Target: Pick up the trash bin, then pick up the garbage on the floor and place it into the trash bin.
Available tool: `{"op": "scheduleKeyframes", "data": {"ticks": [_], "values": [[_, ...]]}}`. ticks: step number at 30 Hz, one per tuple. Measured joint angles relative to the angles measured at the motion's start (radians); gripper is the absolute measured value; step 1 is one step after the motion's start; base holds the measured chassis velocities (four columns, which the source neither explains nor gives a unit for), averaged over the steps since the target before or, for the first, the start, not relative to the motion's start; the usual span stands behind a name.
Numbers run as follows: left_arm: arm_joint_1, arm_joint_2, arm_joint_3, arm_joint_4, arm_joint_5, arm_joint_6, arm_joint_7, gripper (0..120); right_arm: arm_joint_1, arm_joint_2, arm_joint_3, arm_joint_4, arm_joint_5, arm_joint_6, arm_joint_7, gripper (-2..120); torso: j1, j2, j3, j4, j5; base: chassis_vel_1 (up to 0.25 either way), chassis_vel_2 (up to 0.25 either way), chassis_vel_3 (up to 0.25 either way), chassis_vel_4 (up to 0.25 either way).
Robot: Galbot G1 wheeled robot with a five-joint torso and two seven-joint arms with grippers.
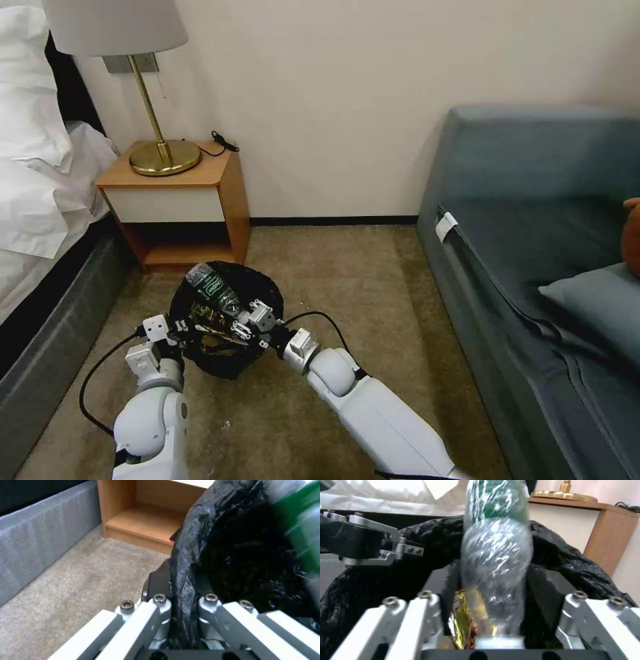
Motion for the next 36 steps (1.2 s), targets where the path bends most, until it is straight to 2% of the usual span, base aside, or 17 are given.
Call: {"op": "scheduleKeyframes", "data": {"ticks": [1,2,4,5,6,8,19,28,32,35,36], "values": [[0.0,0.0,0.0,0.001,0.0,0.0,0.0,4,0.001,0.0,0.0,0.0,0.0,0.0,0.0,65,0.0,0.0,0.0,0.0,0.0,0.0,0.0,0.0,0.0],[0.0,0.0,0.0,0.001,0.0,0.0,0.0,4,0.001,0.0,0.0,0.0,0.0,0.0,0.0,65,0.0,0.0,0.0,0.0,0.0,0.0,0.0,0.0,0.0],[0.0,0.0,0.0,0.002,0.0,0.0,0.0,4,0.002,0.0,0.0,0.0,0.0,0.0,0.0,76,0.0,0.0,0.0,0.0,0.0,0.0,0.0,0.0,0.0],[0.0,0.0,-0.001,0.003,-0.001,0.001,0.0,4,0.002,0.001,0.0,0.0,0.0,-0.001,0.0,88,0.0,0.0,0.0,0.0,0.0,0.0,0.0,0.0,0.0],[0.0,0.0,-0.001,0.003,-0.001,0.001,0.0,4,0.002,0.001,0.0,0.0,0.0,-0.001,0.0,88,0.0,0.0,0.0,0.0,0.0,0.0,0.0,0.0,0.0],[0.0,0.0,-0.001,0.005,-0.001,0.001,0.0,4,0.005,0.002,0.001,-0.001,0.0,-0.001,0.0,97,0.0,0.0,0.0,0.0,0.0,0.0,0.0,0.0,0.0],[-0.002,0.0,-0.003,0.009,-0.004,0.002,0.001,4,0.011,0.009,0.009,0.008,0.002,-0.005,0.015,99,0.0,0.0,0.0,0.0,0.0,0.0,0.0,0.0,0.0],[-0.003,0.0,-0.01,0.014,-0.014,0.003,0.005,4,0.015,0.027,0.091,0.07,0.022,-0.04,0.056,99,0.0,0.0,0.0,0.0001,0.0,0.0,0.0,0.0,0.0],[-0.003,0.001,-0.016,0.018,-0.023,-0.001,0.006,4,0.008,0.024,0.163,0.127,0.03,-0.091,0.103,100,0.0,0.0,0.0,0.0002,0.0001,0.0,0.0,0.0,0.0],[-0.012,0.006,-0.026,0.025,-0.035,-0.002,0.007,4,-0.045,-0.002,0.246,0.222,0.009,-0.218,0.218,100,0.0,0.0,0.0,0.0,0.0002,0.0,0.0,0.0,0.0],[-0.012,0.006,-0.026,0.025,-0.035,-0.002,0.007,4,-0.045,-0.002,0.246,0.222,0.009,-0.218,0.218,100,0.0,0.0,0.0,0.0,0.0002,0.0,0.0,0.0,0.0]]}}
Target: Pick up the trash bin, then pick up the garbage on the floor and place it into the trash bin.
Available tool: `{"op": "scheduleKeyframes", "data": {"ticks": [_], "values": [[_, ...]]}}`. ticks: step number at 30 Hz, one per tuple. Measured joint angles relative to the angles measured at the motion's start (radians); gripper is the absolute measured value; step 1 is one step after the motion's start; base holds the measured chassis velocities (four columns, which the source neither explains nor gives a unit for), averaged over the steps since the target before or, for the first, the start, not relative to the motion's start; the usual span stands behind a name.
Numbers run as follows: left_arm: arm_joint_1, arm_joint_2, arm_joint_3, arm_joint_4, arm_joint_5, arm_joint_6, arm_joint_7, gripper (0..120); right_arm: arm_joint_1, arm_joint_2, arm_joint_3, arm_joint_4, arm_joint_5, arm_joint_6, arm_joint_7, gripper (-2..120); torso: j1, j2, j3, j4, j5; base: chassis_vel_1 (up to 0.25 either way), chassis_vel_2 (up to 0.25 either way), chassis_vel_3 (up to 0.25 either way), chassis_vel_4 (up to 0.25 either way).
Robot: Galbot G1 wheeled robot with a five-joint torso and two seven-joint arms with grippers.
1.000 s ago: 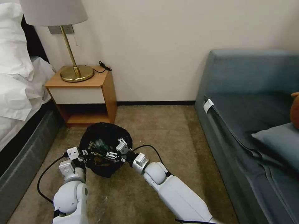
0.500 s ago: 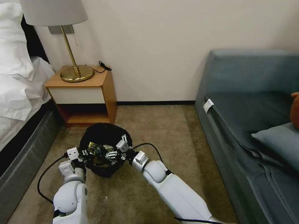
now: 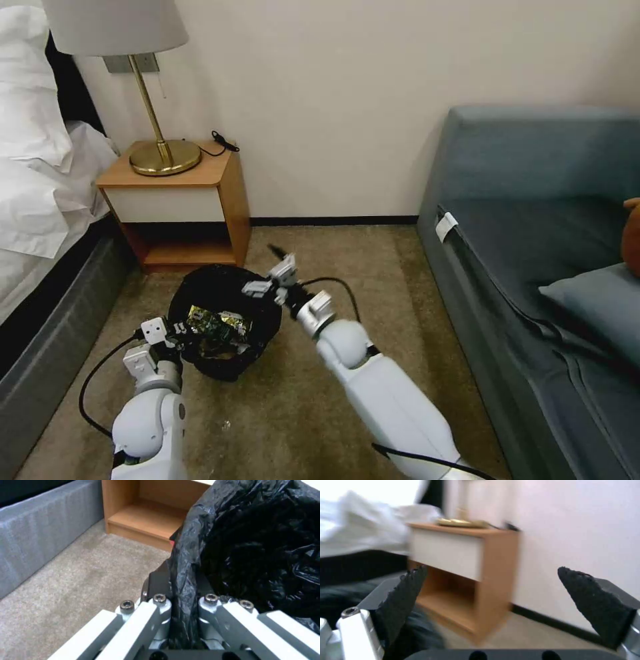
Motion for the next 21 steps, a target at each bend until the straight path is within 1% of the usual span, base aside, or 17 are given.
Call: {"op": "scheduleKeyframes", "data": {"ticks": [1,2,4,8,10,17,21], "values": [[-0.002,0.003,-0.001,0.001,-0.003,0.0,0.0,4,-0.018,-0.006,0.023,0.03,-0.001,-0.037,0.03,100,0.0,0.0,0.0,0.0,0.0,0.0,0.0,0.0,0.0],[-0.002,0.003,-0.001,0.001,-0.003,0.0,0.0,4,-0.018,-0.006,0.023,0.03,-0.001,-0.037,0.03,100,0.0,0.0,0.0,0.0,0.0,0.0,0.0,0.0,0.0],[-0.007,0.006,-0.003,0.003,-0.008,0.0,0.001,4,-0.072,-0.028,0.093,0.114,0.002,-0.12,0.087,100,0.0,0.0,0.0,-0.0001,0.0,0.0,0.0,0.0,0.0],[-0.009,0.007,-0.003,0.003,-0.01,0.0,0.002,4,-0.105,-0.044,0.144,0.163,0.001,-0.152,0.101,100,0.0,0.0,0.0,-0.0003,-0.0001,0.0,0.0,0.0,0.0],[-0.01,0.007,-0.004,0.003,-0.012,0.0,0.002,4,-0.136,-0.056,0.204,0.206,0.001,-0.172,0.108,100,0.0,0.0,0.0,0.0,-0.0003,0.0,0.0,0.0,0.0],[-0.01,0.008,-0.003,0.002,-0.016,-0.001,0.003,4,-0.188,-0.059,0.284,0.227,0.003,-0.168,0.111,100,0.0,0.0,0.0,-0.0001,-0.0001,0.0,0.0,0.0,0.0],[-0.008,0.012,-0.006,-0.003,-0.022,-0.002,0.003,4,-0.21,-0.062,0.317,0.201,0.004,-0.136,0.106,100,0.0,0.0,0.0,-0.0001,-0.0001,0.0,0.0,0.0,0.0]]}}
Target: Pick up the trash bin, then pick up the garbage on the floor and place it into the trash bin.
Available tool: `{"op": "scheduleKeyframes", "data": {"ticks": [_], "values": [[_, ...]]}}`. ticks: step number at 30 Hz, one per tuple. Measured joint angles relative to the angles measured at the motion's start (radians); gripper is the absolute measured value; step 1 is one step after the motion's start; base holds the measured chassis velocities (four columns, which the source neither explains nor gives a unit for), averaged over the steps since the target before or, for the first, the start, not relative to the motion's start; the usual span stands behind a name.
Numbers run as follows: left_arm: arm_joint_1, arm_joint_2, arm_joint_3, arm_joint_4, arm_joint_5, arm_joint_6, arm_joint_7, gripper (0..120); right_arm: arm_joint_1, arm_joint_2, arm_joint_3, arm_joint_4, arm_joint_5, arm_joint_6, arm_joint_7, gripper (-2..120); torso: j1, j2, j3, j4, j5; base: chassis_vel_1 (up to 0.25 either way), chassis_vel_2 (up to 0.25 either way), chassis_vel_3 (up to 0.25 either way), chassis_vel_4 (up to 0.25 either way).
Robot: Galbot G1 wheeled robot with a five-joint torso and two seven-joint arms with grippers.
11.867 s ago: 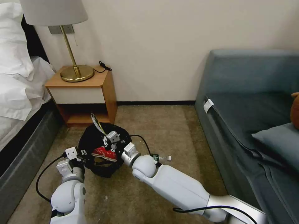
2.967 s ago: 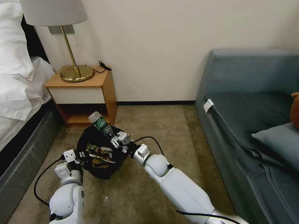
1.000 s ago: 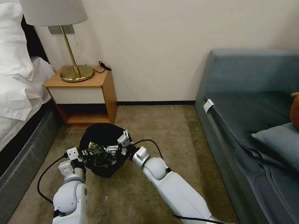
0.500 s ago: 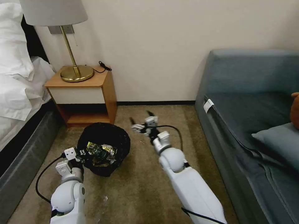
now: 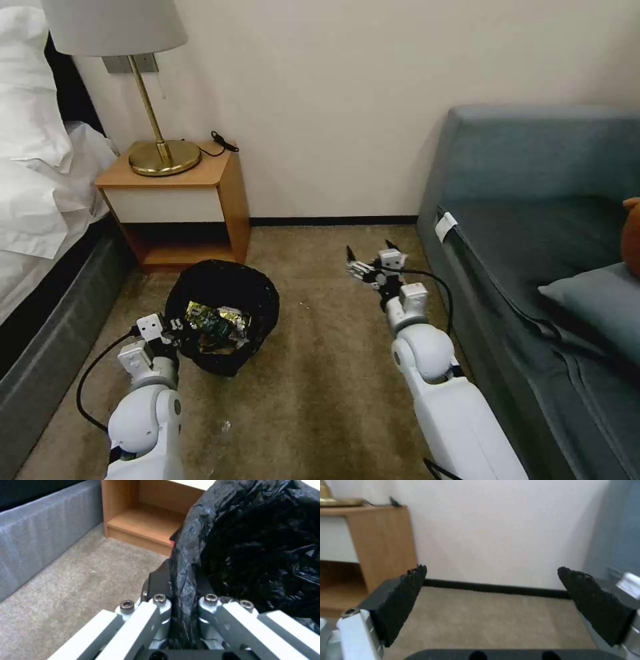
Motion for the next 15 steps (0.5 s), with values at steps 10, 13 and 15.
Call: {"op": "scheduleKeyframes", "data": {"ticks": [10,13,15], "values": [[0.003,0.004,-0.004,-0.014,-0.006,0.003,-0.001,4,-0.031,-0.011,0.037,-0.054,0.016,0.062,-0.024,100,0.0,0.0,0.0,0.0001,-0.0001,0.0,0.0,0.0,0.0],[0.004,0.003,-0.004,-0.014,-0.008,0.003,-0.002,4,-0.031,-0.011,0.038,-0.054,0.017,0.065,-0.025,100,0.0,0.0,0.0,0.0001,-0.0001,0.0,0.0,0.0,0.0],[0.005,0.002,-0.004,-0.014,-0.01,0.003,-0.002,4,-0.029,-0.011,0.039,-0.056,0.017,0.066,-0.026,100,0.0,0.0,0.0,0.0001,-0.0001,0.0,0.0,0.0,0.0]]}}
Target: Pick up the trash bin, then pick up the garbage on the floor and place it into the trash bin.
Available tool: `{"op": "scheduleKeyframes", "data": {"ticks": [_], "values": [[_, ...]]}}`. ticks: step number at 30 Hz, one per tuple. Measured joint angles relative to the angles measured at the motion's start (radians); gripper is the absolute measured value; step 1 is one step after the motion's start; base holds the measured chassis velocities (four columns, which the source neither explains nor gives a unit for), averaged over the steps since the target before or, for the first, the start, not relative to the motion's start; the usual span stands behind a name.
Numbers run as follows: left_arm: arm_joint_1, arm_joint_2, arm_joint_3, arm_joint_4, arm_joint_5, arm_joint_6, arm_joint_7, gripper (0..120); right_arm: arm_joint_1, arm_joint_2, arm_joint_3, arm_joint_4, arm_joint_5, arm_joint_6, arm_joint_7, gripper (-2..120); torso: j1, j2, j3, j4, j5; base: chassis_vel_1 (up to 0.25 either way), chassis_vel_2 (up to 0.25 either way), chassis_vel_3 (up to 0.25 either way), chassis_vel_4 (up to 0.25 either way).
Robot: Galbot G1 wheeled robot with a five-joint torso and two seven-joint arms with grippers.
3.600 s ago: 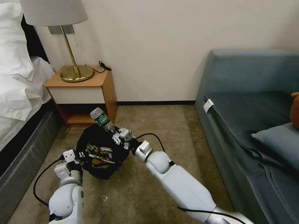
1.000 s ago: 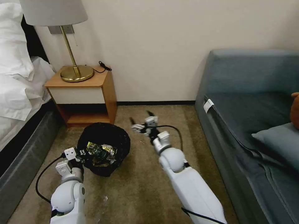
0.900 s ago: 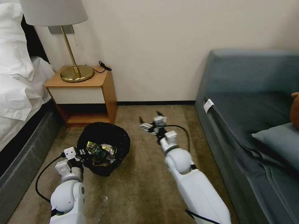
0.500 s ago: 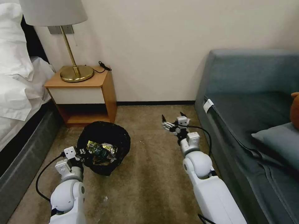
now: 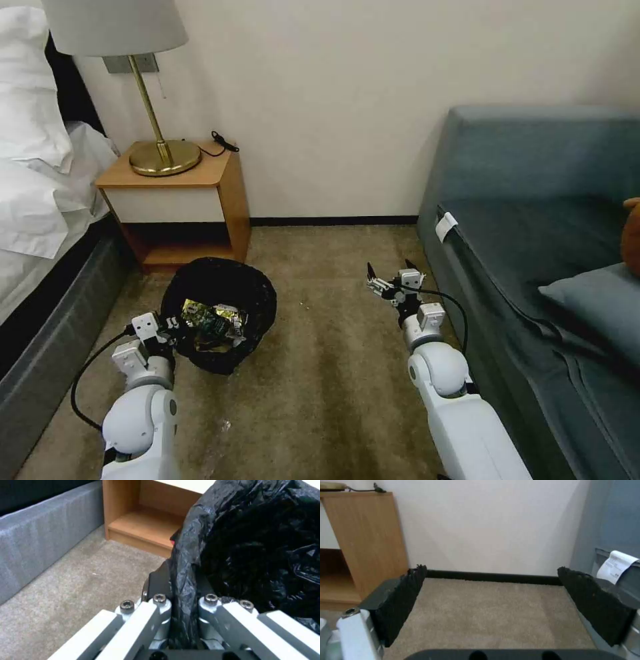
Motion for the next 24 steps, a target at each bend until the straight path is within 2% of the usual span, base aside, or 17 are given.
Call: {"op": "scheduleKeyframes", "data": {"ticks": [8,10,11,13,14,16,17,19,22,24], "values": [[-0.006,0.002,-0.005,0.0,-0.038,0.005,-0.02,4,-0.001,0.001,0.005,-0.006,-0.007,0.004,-0.004,100,0.0,0.0,0.0,0.0,0.0,0.0,0.0,0.0,0.0],[-0.021,0.003,0.0,0.0,-0.122,0.026,-0.066,4,-0.003,0.002,0.006,-0.007,-0.009,0.009,-0.008,100,0.0,0.0,0.0,0.0001,-0.0001,0.0,0.0,0.0,0.0],[-0.021,0.003,0.0,0.0,-0.122,0.026,-0.066,4,-0.003,0.002,0.006,-0.007,-0.009,0.009,-0.008,100,0.0,0.0,0.0,0.0001,-0.0001,0.0,0.0,0.0,0.0],[-0.041,0.003,0.002,0.003,-0.206,0.04,-0.125,4,-0.006,0.004,0.009,-0.007,-0.014,0.012,-0.014,100,0.0,0.0,0.0,0.0,0.0,0.0,0.0,0.0,0.0],[-0.041,0.003,0.002,0.003,-0.206,0.04,-0.125,4,-0.006,0.004,0.009,-0.007,-0.014,0.012,-0.014,100,0.0,0.0,0.0,0.0,0.0,0.0,0.0,0.0,0.0],[-0.07,0.007,-0.001,0.02,-0.283,0.05,-0.2,4,-0.009,0.005,0.013,-0.01,-0.017,0.019,-0.018,100,0.0,0.0,0.0,0.0,-0.0001,0.0,0.0,0.0,0.0],[-0.07,0.007,-0.001,0.02,-0.283,0.05,-0.2,4,-0.009,0.005,0.013,-0.01,-0.017,0.019,-0.018,100,0.0,0.0,0.0,0.0,-0.0001,0.0,0.0,0.0,0.0],[-0.103,0.016,-0.013,0.047,-0.34,0.05,-0.258,4,-0.014,0.004,0.017,-0.01,-0.02,0.025,-0.023,100,0.0,0.0,0.0,0.0,0.0,0.0,0.0,0.0,0.0],[-0.115,0.022,-0.017,0.06,-0.365,0.043,-0.277,4,-0.016,0.003,0.018,-0.01,-0.02,0.026,-0.025,100,0.0,0.0,0.0,0.0001,0.0,0.0,0.0,0.0,0.0],[-0.143,0.032,-0.02,0.092,-0.395,0.015,-0.301,4,-0.02,0.001,0.021,-0.011,-0.021,0.038,-0.033,100,0.0,0.0,0.0,0.0,-0.0001,0.0,0.0,0.0,0.0]]}}
